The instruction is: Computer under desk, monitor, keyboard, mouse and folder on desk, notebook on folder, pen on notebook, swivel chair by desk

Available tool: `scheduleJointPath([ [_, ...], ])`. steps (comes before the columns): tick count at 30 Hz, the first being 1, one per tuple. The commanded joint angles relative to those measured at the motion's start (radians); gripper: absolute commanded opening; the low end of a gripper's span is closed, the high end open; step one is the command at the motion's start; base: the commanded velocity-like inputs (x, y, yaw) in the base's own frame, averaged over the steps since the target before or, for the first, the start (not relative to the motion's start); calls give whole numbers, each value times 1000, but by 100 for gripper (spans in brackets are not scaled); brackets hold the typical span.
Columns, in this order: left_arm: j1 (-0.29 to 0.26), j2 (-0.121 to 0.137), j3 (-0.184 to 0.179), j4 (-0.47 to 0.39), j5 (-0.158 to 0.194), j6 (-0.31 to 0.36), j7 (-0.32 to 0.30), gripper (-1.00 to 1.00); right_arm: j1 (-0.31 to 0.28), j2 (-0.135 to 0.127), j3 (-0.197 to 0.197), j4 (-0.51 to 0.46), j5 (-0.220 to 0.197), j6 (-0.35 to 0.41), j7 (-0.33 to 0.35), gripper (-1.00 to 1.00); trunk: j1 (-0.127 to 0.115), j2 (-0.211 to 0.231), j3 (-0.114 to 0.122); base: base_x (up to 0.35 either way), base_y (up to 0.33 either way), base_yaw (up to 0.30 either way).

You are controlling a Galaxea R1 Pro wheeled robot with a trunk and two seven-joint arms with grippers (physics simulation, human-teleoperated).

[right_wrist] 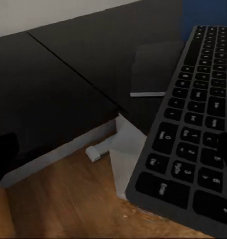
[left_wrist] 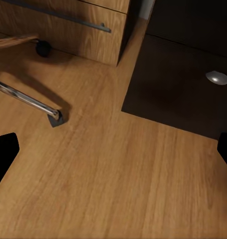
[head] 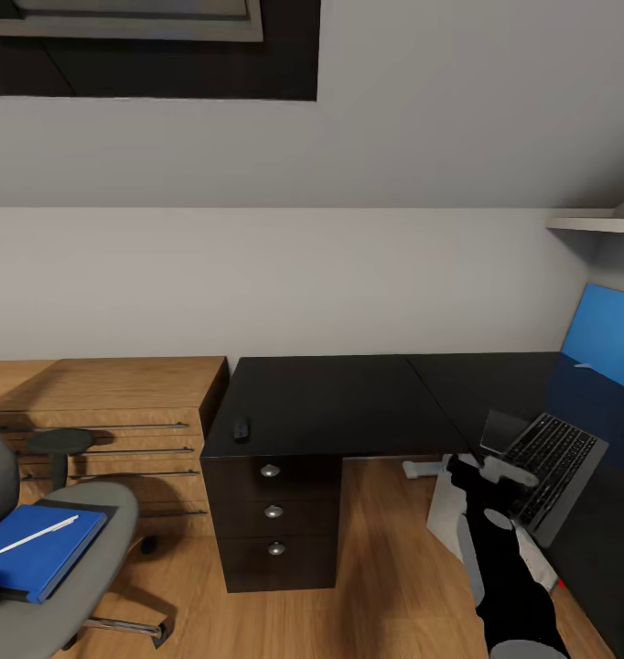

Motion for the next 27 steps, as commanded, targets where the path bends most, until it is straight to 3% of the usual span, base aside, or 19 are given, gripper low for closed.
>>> scheduleJointPath([
  [1,-1,1,-9,0,6,-4,6,100,10,2,17,-8,8,8,-2,100,0,-1,-1,0,0,0],
  [5,-1,1,-9,0,6,-4,5,100,25,3,53,-15,8,8,-2,100,0,-1,-1,0,101,0],
  [8,-1,1,-11,1,7,-3,5,100,45,3,109,-16,7,7,-3,100,0,-1,-1,0,274,-152],
  [13,-1,1,-11,1,7,-2,5,100,56,3,130,-14,6,7,-2,100,0,-1,-1,0,203,-242],
  [19,-1,1,-10,1,7,-2,5,100,74,3,187,-8,6,4,-1,100,0,-1,-1,0,32,-246],
  [20,-1,1,-9,1,7,-3,6,100,77,3,223,13,6,2,0,100,0,-1,-1,0,2,-259],
  [27,-1,1,-7,1,9,-4,7,100,83,2,286,102,5,-15,4,100,0,-1,2,-11,13,-262],
])
